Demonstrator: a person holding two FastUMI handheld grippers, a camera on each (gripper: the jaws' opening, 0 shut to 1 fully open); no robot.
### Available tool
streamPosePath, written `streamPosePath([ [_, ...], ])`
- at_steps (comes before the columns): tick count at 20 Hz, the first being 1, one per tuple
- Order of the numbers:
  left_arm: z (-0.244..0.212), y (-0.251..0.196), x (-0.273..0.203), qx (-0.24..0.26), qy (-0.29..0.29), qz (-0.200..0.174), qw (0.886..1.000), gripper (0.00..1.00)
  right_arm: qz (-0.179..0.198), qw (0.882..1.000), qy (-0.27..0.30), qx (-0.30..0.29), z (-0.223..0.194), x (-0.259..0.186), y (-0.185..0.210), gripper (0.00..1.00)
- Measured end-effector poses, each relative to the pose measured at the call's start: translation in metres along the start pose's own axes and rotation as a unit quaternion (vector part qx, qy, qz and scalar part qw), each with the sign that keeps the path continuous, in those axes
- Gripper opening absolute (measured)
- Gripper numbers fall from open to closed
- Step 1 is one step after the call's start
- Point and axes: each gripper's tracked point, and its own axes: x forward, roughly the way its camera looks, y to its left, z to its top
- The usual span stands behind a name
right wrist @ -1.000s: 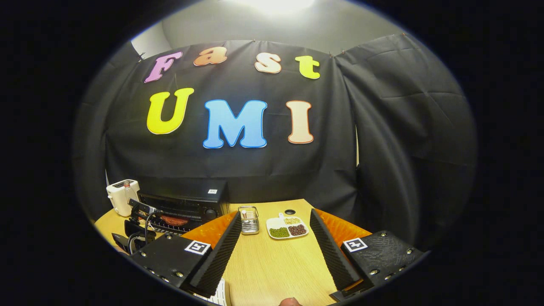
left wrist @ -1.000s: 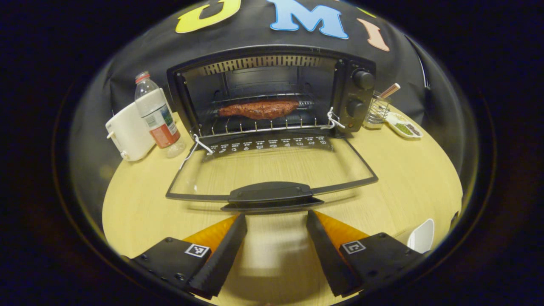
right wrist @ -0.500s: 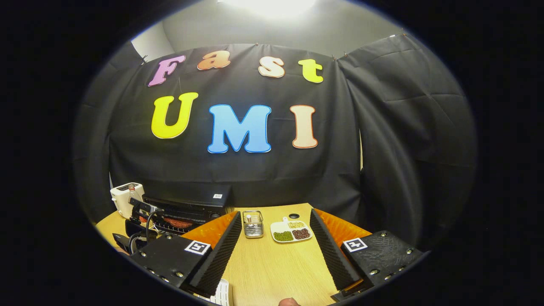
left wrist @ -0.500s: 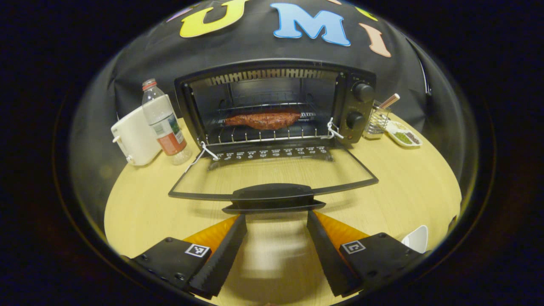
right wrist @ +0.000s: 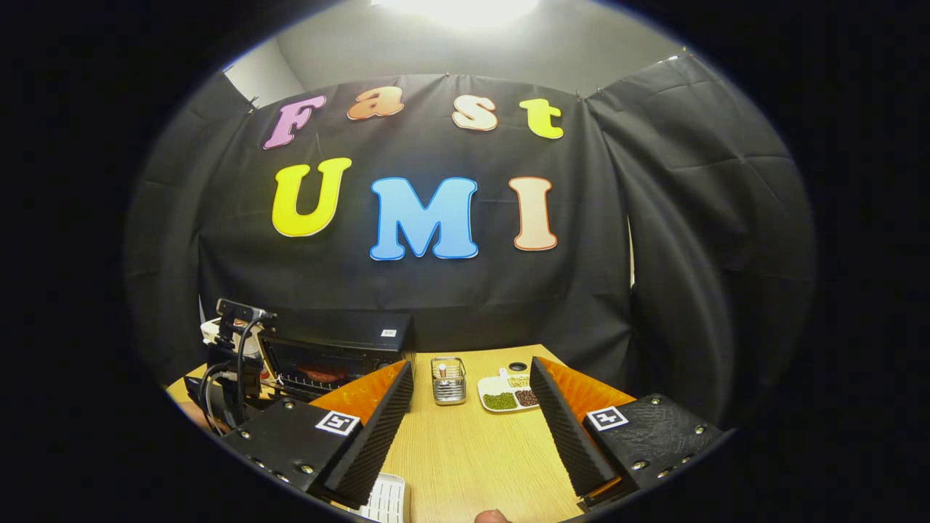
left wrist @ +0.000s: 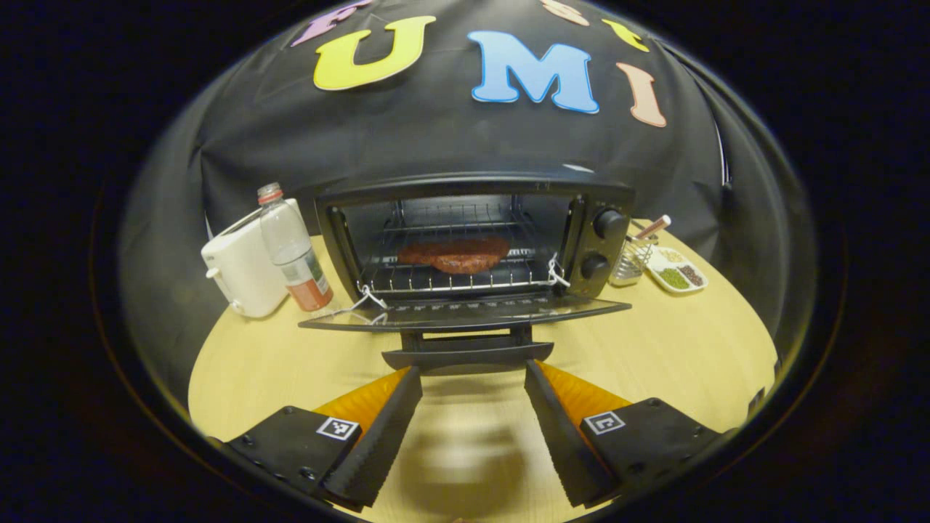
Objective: Open the electric oven with the left hand, put the food in, and close the electric oven.
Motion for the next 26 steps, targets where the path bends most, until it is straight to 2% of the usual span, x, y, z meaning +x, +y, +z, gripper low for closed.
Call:
streamPosePath([
  [5,0.021,0.003,-0.002,-0.002,-0.022,-0.001,1.0,1.0,-0.004,1.0,0.0,0.001,0.0,-0.001,-0.002,0.98],
  [6,0.025,0.003,-0.002,0.002,-0.028,0.0,1.0,0.96,-0.005,1.0,0.001,0.001,0.0,-0.001,-0.003,0.91],
  [7,0.03,0.004,-0.001,0.006,-0.032,0.001,0.999,0.97,-0.007,1.0,0.002,0.002,-0.002,-0.002,-0.004,0.98],
  [10,0.04,0.004,0.001,0.013,-0.049,0.003,0.999,1.0,-0.011,1.0,0.006,0.004,-0.002,-0.003,-0.005,0.98],
  [11,0.044,0.004,0.004,0.015,-0.054,0.003,0.998,1.0,-0.012,1.0,0.005,0.003,-0.003,-0.002,-0.005,0.91],
  [12,0.043,0.004,0.005,0.015,-0.053,0.001,0.998,0.97,-0.013,1.0,0.005,0.002,-0.003,-0.003,-0.005,0.98],
  [14,0.044,0.005,0.013,0.007,-0.047,-0.001,0.999,1.0,-0.012,1.0,0.005,0.001,-0.003,-0.002,-0.002,0.98],
  [16,0.051,0.007,0.015,0.001,-0.058,-0.003,0.998,0.92,-0.011,1.0,0.005,0.0,-0.004,-0.003,0.001,0.98],
  [18,0.064,0.007,0.012,0.007,-0.082,-0.005,0.997,0.91,-0.007,1.0,0.003,0.002,-0.003,-0.002,0.004,0.98],
  [19,0.073,0.007,0.007,0.009,-0.098,-0.007,0.995,0.97,-0.005,1.0,0.001,0.004,-0.002,-0.002,0.006,0.98],
  [20,0.081,0.007,-0.001,0.01,-0.116,-0.009,0.993,0.91,-0.001,1.0,-0.002,0.006,0.0,-0.001,0.008,0.98],
  [21,0.091,0.005,-0.011,0.007,-0.135,-0.012,0.991,0.97,0.004,1.0,-0.005,0.008,0.002,0.0,0.011,0.98],
  [22,0.101,0.003,-0.023,0.003,-0.154,-0.014,0.988,0.91,0.01,1.0,-0.009,0.01,0.005,0.001,0.013,0.98],
  [23,0.11,0.004,-0.038,-0.001,-0.172,-0.015,0.985,0.97,0.016,1.0,-0.014,0.011,0.008,0.003,0.016,0.98],
  [26,0.138,0.005,-0.089,-0.005,-0.231,-0.014,0.973,0.98,0.041,0.998,-0.034,0.014,0.024,0.003,0.023,0.98],
])
